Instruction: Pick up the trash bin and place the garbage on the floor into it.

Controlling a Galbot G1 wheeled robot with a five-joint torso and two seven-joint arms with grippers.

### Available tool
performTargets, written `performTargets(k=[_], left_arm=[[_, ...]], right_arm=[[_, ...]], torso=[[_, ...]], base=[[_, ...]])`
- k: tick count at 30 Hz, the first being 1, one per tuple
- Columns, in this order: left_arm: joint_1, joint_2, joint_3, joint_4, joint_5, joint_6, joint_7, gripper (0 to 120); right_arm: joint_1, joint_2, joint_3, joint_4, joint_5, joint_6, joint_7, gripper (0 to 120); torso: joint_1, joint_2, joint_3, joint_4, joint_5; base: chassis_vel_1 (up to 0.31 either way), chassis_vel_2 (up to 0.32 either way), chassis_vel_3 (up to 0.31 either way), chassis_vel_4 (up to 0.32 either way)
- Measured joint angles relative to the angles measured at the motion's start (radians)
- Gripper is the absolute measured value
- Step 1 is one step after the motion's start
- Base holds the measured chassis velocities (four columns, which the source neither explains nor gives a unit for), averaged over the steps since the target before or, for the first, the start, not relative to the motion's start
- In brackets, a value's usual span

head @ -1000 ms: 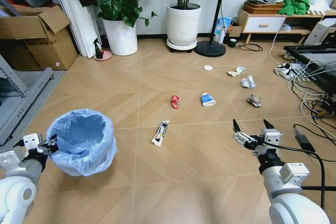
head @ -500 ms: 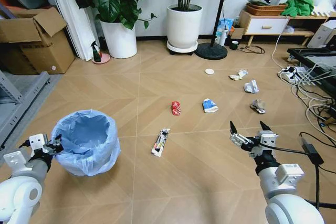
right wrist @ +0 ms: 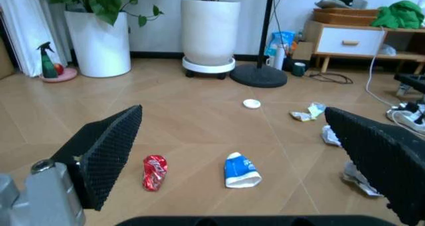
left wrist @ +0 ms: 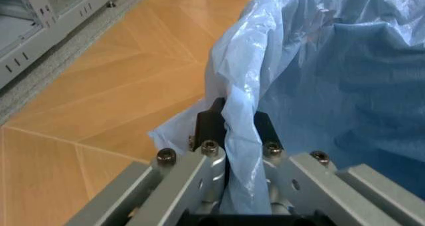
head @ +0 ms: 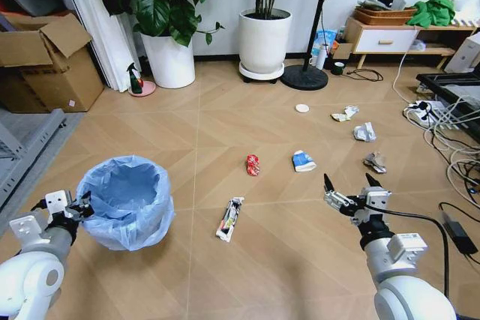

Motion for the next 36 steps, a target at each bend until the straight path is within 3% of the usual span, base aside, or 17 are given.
performTargets(k=[10, 22, 29, 36], left_arm=[[0.005, -0.006, 0.006, -0.020, -0.002, 0.000, -0.011, 0], [-0.004, 0.002, 0.045, -0.046, -0.013, -0.006, -0.034, 0], [0.008, 0.005, 0.029, -0.065, -0.022, -0.014, -0.037, 0], [0.015, 0.004, 0.026, -0.081, -0.024, -0.014, -0.050, 0]], right_arm=[[0.037, -0.026, -0.033, -0.042, 0.014, -0.014, 0.022, 100], [0.218, -0.195, -0.138, -0.271, 0.145, -0.020, 0.011, 100], [0.416, -0.273, -0.292, -0.478, 0.205, 0.005, -0.048, 100], [0.614, -0.264, -0.477, -0.665, 0.245, 0.024, -0.129, 100]], torso=[[0.000, 0.000, 0.000, 0.0000, 0.0002], [0.000, 0.000, 0.000, 0.0000, 0.0001], [0.000, 0.000, 0.000, -0.0001, -0.0001], [0.000, 0.000, 0.000, 0.0003, -0.0002]], base=[[-0.056, 0.031, 0.037, -0.046], [0.000, 0.000, 0.000, 0.000], [0.000, 0.000, 0.000, 0.000], [0.000, 0.000, 0.000, 0.000]])
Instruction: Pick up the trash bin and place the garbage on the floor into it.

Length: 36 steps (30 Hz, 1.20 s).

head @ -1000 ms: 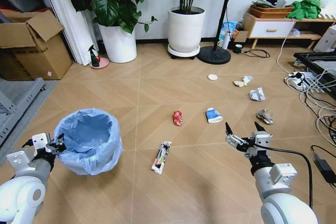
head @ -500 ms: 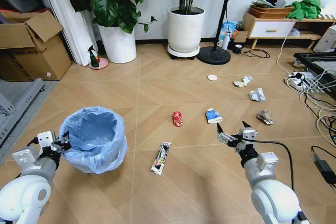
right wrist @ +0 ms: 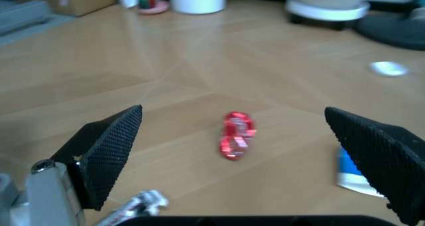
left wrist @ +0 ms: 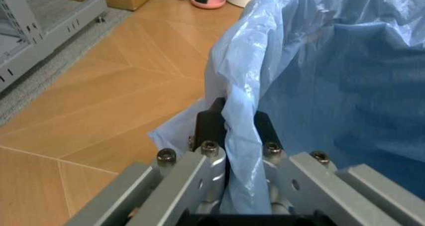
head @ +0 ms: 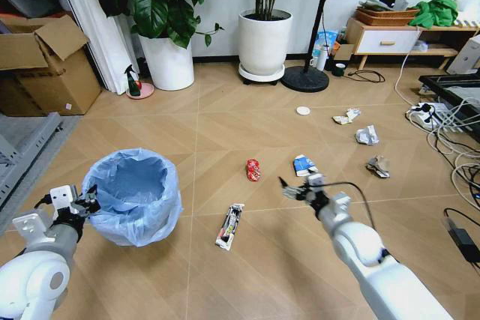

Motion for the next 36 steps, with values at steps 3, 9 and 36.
performTargets(k=[3, 9, 36], left_arm=[[-0.002, -0.001, 0.000, -0.002, 0.000, 0.000, -0.007, 0], [-0.001, -0.001, 0.002, -0.008, 0.000, -0.001, -0.015, 0], [0.004, 0.002, 0.011, -0.020, 0.003, -0.009, -0.026, 0]], right_arm=[[0.064, 0.039, -0.075, -0.091, 0.011, 0.003, -0.007, 100], [0.167, 0.165, -0.186, -0.285, -0.013, 0.012, -0.031, 100], [0.325, 0.378, -0.256, -0.754, -0.067, -0.044, -0.096, 100]], torso=[[0.000, 0.000, 0.000, -0.0002, -0.0001], [0.000, 0.000, 0.000, 0.0001, 0.0001], [0.000, 0.000, 0.000, -0.0003, 0.0000]], base=[[0.000, 0.000, 0.000, 0.000], [0.000, 0.000, 0.000, 0.000], [0.000, 0.000, 0.000, 0.000]])
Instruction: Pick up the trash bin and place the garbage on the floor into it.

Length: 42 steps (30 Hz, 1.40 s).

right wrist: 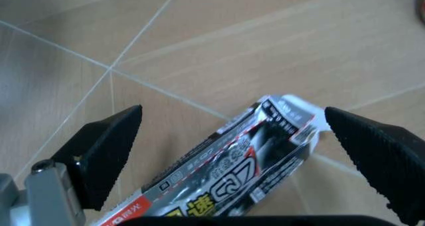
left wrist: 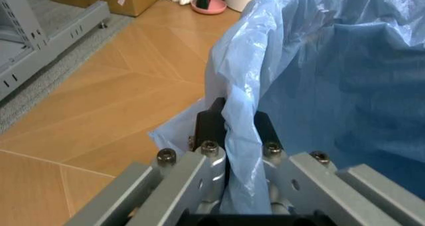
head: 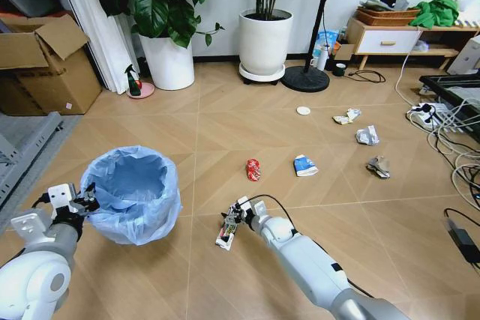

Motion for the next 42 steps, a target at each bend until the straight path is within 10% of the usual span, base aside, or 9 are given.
performTargets(k=[30, 42], left_arm=[[-0.012, 0.004, 0.008, 0.018, -0.013, -0.003, 0.008, 0], [-0.011, 0.002, 0.012, 0.011, -0.015, 0.002, 0.008, 0]], right_arm=[[0.024, 0.082, 0.005, -0.105, -0.009, -0.084, 0.159, 100], [0.033, 0.096, 0.013, -0.142, -0.008, -0.078, 0.154, 58]], torso=[[0.000, 0.000, 0.000, 0.0000, 0.0001], [0.000, 0.000, 0.000, 0.0001, 0.0002]], base=[[0.000, 0.000, 0.000, 0.000], [0.000, 0.000, 0.000, 0.000]])
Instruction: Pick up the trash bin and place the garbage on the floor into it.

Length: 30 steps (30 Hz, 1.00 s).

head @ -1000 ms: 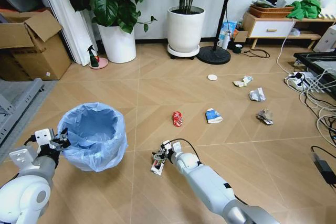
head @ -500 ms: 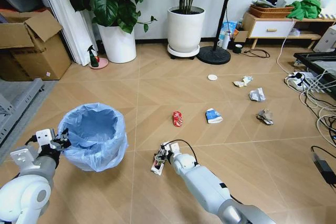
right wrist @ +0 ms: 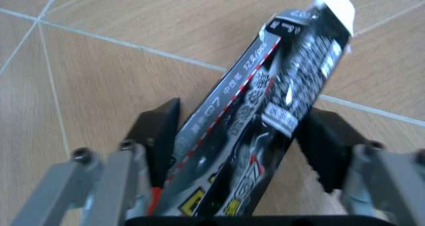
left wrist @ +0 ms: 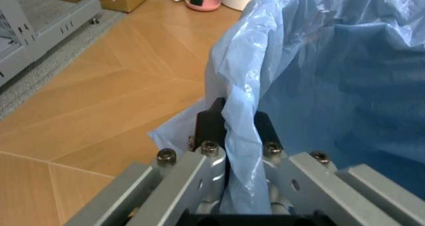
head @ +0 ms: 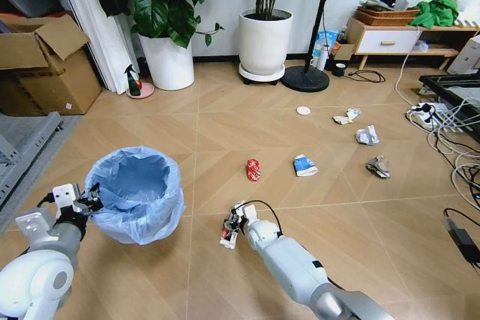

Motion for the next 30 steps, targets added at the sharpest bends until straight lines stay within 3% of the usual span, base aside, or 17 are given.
performTargets(k=[9, 14, 19, 30], left_arm=[[-0.001, -0.002, 0.000, 0.000, -0.002, 0.001, 0.001, 0], [-0.001, -0.003, 0.001, 0.000, -0.001, 0.002, 0.001, 0], [-0.001, -0.003, 0.002, 0.001, -0.001, 0.006, 0.001, 0], [-0.005, 0.005, 0.020, 0.021, -0.009, 0.023, -0.001, 0]], right_arm=[[-0.011, -0.006, 0.003, 0.002, -0.004, 0.014, 0.003, 21], [-0.018, -0.017, 0.008, 0.023, -0.004, 0.014, 0.009, 8], [-0.024, -0.035, 0.015, 0.050, -0.001, 0.014, 0.016, 0], [-0.018, -0.112, 0.091, 0.233, -0.010, 0.081, 0.038, 0]], torso=[[0.000, 0.000, 0.000, 0.0000, 0.0000], [0.000, 0.000, 0.000, 0.0000, 0.0000], [0.000, 0.000, 0.000, -0.0001, 0.0000], [0.000, 0.000, 0.000, -0.0001, 0.0000]], base=[[0.000, 0.000, 0.000, 0.000], [0.000, 0.000, 0.000, 0.000], [0.000, 0.000, 0.000, 0.000], [0.000, 0.000, 0.000, 0.000]])
